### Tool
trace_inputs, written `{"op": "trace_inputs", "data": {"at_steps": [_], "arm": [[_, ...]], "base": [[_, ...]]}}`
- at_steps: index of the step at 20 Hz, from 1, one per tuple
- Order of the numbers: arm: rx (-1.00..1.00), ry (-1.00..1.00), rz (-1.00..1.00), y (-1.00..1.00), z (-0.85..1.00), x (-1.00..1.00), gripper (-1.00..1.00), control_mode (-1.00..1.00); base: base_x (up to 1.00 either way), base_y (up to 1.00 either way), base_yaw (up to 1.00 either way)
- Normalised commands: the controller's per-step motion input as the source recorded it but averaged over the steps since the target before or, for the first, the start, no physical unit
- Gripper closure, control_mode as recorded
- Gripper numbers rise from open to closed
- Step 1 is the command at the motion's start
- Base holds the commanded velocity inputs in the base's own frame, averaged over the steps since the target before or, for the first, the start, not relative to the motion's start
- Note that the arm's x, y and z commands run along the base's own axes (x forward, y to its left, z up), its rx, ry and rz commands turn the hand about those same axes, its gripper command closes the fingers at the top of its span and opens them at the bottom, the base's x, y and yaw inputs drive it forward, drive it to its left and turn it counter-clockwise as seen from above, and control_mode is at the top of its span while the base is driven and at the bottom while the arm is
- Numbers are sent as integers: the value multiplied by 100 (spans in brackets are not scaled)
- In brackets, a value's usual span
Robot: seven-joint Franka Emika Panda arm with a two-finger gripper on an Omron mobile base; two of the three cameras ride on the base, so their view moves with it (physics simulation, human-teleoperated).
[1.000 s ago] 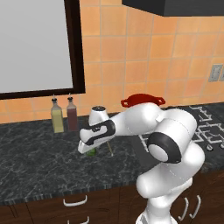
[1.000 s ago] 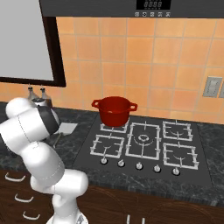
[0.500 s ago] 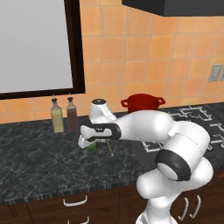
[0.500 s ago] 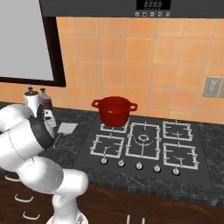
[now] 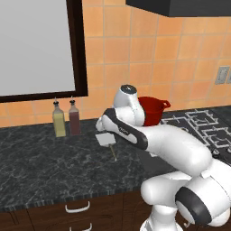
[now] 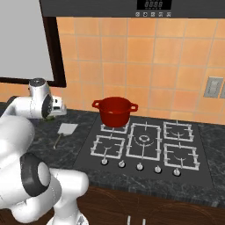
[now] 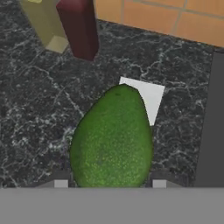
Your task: Put the potato and avocado in the pot. Retrieve the spatula and lightly stir the vegetables in the pot.
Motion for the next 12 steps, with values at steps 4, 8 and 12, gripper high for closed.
{"op": "trace_inputs", "data": {"at_steps": [4, 8, 12], "arm": [[12, -7, -30, -61, 100, 72, 100, -100], [9, 0, -34, -90, 87, 82, 100, -100], [8, 3, -33, -100, 55, 77, 100, -100]], "base": [[0, 0, 0], [0, 0, 0], [0, 0, 0]]}}
